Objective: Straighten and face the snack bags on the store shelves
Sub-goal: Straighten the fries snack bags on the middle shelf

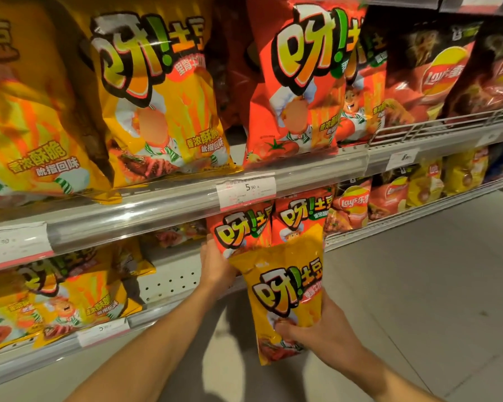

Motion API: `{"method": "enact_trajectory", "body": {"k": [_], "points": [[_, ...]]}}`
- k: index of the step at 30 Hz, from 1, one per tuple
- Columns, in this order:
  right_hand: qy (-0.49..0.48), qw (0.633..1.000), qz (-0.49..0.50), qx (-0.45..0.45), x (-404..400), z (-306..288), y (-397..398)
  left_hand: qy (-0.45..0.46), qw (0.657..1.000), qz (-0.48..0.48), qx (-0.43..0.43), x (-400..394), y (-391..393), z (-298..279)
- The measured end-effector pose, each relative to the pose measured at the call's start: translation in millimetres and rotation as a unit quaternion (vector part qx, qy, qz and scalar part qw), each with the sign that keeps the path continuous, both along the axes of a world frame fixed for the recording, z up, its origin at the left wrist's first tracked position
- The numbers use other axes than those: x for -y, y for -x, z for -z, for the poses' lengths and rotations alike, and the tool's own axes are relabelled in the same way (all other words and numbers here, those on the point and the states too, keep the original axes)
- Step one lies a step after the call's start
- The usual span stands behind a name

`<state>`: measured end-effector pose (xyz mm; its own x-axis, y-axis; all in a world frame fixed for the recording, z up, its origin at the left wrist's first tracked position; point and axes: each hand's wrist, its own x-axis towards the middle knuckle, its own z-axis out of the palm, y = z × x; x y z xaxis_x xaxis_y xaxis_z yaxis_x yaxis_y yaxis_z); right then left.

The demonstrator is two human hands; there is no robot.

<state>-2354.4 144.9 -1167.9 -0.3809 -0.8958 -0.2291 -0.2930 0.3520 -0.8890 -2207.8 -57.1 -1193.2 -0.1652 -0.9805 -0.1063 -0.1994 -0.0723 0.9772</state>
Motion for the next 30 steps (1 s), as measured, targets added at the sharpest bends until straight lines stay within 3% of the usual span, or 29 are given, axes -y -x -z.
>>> {"method": "enact_trajectory", "body": {"k": [3,5,7,9,12,14,16,21,23,26,30], "points": [[-0.008,0.999,-0.048,0.001,4.9,-6.1,-16.2,-0.067,0.997,0.007,-0.030,3.0,-9.1,-3.4],[-0.003,0.998,-0.069,-0.006,8.8,-9.2,-28.2,-0.063,0.998,0.032,0.003,-6.2,-28.7,-11.0],[-0.008,0.996,-0.090,-0.019,14.3,-10.8,-39.6,0.065,0.993,0.076,0.060,-23.3,-59.4,-21.0],[-0.016,0.992,-0.124,-0.030,21.9,-10.3,-51.2,0.218,0.950,0.160,0.158,-44.1,-100.8,-18.5],[-0.019,0.986,-0.154,-0.057,39.6,-12.4,-76.3,0.316,0.843,0.216,0.379,-70.9,-166.4,-6.5],[-0.014,0.983,-0.165,-0.075,57.0,-14.7,-98.6,0.298,0.804,0.244,0.453,-82.1,-202.7,-0.9],[-0.003,0.982,-0.167,-0.091,77.5,-15.8,-120.7,0.266,0.792,0.237,0.496,-89.9,-234.8,1.4],[0.029,0.987,-0.101,-0.118,130.4,-16.8,-163.2,0.153,0.792,0.058,0.589,-101.9,-301.2,4.1],[0.062,0.984,-0.077,-0.151,146.8,-14.3,-170.3,0.114,0.770,0.002,0.628,-98.2,-315.8,7.0],[0.036,0.988,-0.080,-0.123,168.2,-3.9,-174.0,0.061,0.747,0.009,0.662,-88.3,-329.9,17.9],[0.013,0.992,-0.065,-0.108,181.7,13.6,-172.1,0.055,0.744,0.027,0.665,-74.9,-340.3,22.4]]}}
